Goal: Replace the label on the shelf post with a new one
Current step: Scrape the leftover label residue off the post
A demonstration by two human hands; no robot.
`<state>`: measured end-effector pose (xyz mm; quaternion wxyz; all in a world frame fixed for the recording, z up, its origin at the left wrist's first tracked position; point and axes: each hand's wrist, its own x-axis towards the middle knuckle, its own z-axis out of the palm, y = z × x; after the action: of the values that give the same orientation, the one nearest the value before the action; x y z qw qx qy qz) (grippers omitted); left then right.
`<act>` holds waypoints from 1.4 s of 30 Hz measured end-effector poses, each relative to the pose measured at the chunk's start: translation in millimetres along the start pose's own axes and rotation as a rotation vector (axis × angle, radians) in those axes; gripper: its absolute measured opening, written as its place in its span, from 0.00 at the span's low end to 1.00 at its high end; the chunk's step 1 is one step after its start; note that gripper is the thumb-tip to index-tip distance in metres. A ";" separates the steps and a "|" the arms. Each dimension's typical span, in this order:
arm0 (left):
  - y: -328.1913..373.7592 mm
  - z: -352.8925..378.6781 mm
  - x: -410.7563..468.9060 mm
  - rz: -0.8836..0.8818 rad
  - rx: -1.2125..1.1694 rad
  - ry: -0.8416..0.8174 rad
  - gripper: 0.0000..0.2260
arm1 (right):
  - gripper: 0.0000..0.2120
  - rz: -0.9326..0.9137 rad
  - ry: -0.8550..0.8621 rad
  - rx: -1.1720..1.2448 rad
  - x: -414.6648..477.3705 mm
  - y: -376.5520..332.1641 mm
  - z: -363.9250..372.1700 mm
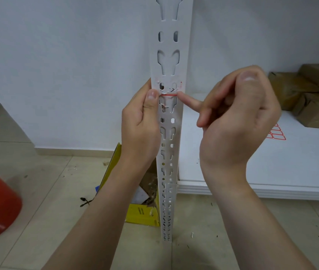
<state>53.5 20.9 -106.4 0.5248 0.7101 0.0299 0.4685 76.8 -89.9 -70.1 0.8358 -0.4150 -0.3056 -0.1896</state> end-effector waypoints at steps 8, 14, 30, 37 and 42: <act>3.6 -0.3 1.1 0.007 0.103 0.010 0.15 | 0.18 0.089 -0.001 -0.034 -0.6 -1.2 3.1; 9.0 -1.0 0.5 -0.005 0.125 0.008 0.13 | 0.18 0.060 0.061 -0.059 1.4 2.2 2.8; 58.9 -5.6 32.7 0.077 0.581 -0.080 0.35 | 0.23 0.559 -0.248 -0.415 -5.8 47.6 -10.4; 59.4 -1.5 31.0 0.055 0.603 -0.052 0.35 | 0.35 0.527 -0.252 -0.430 -5.1 45.6 -9.7; 62.0 2.7 28.3 0.049 0.607 -0.016 0.33 | 0.29 0.559 -0.234 -0.422 -4.9 49.0 -11.6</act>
<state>43.3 6.3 -40.5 0.2774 0.8386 0.1474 0.4450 105.3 -70.4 -107.1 0.7108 -0.6644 -0.2281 0.0359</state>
